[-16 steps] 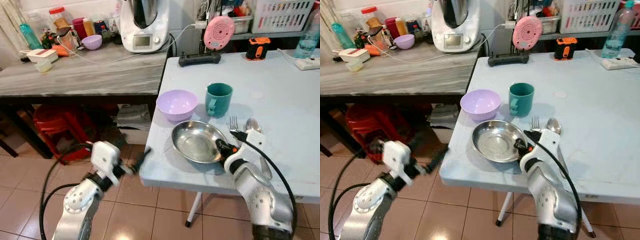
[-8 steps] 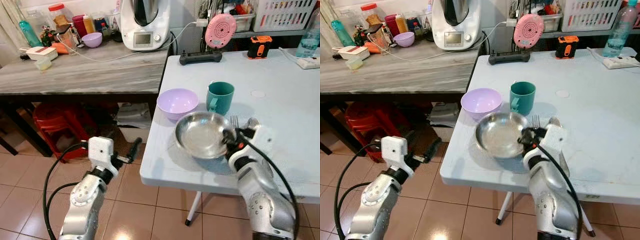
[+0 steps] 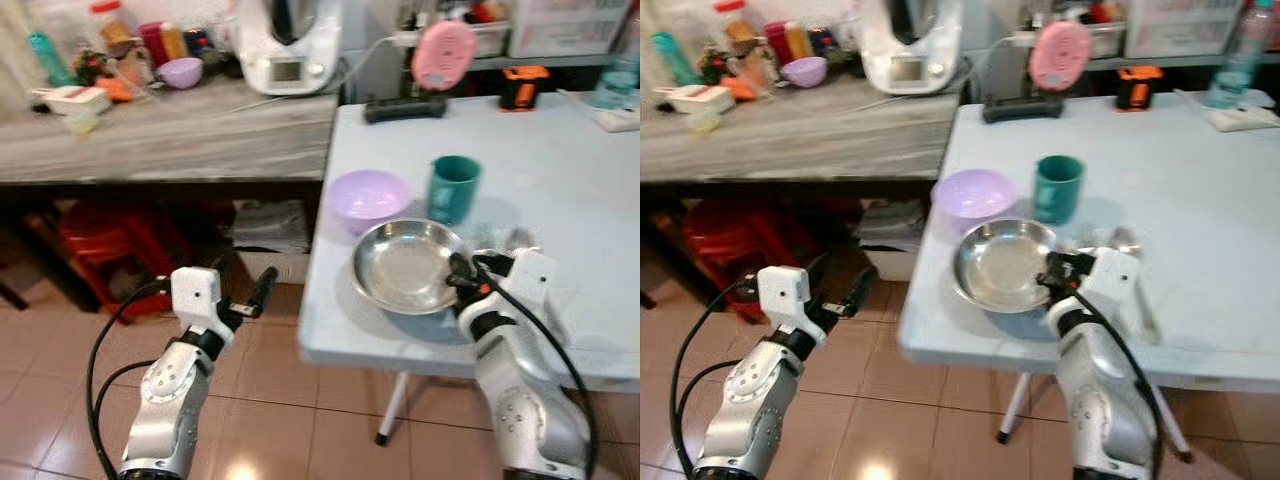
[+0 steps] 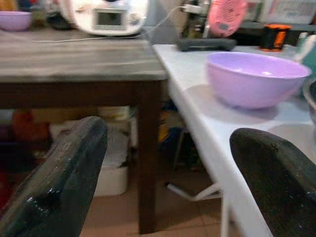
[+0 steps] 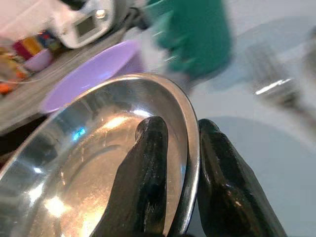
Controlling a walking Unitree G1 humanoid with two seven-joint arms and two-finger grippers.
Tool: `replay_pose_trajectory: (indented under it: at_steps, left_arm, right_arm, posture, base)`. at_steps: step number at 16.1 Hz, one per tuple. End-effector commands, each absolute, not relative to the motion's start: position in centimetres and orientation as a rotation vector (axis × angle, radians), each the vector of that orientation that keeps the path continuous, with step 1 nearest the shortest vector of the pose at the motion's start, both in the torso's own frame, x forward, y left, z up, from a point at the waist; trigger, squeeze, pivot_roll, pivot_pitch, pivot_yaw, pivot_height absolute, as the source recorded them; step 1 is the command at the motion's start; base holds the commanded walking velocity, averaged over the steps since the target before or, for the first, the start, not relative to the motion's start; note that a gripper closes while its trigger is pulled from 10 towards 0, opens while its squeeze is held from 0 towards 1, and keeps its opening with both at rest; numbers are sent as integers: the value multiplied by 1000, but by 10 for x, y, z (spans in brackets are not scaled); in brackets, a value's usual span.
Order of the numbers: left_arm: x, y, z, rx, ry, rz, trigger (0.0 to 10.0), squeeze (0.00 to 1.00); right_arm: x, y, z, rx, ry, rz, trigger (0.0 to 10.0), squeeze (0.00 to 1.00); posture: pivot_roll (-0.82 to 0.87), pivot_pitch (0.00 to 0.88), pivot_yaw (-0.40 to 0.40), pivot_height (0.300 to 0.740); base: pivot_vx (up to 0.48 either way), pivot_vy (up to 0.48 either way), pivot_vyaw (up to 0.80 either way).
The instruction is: Setting the table
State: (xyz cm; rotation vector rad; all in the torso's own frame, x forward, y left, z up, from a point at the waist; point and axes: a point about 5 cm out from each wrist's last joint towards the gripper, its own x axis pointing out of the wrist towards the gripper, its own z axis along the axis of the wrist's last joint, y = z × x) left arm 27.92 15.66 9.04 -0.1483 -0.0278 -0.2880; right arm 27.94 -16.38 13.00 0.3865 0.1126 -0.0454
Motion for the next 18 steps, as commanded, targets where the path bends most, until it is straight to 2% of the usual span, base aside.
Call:
replay_pose_trajectory:
  at_steps: [1, 18]
  left_arm:
    - [280, 159, 90, -148, -25, -291, 10000, 0]
    - [290, 158, 95, -153, -46, -289, 10000, 0]
  right_arm:
    - [279, -163, 138, 394, 64, -28, 10000, 0]
    - [281, -169, 142, 363, -7, -52, 10000, 0]
  posture:
    - [-111, 0, 125, 740]
    - [-106, 0, 140, 740]
  base:
    - [0, 360, 0]
    - [0, 409, 0]
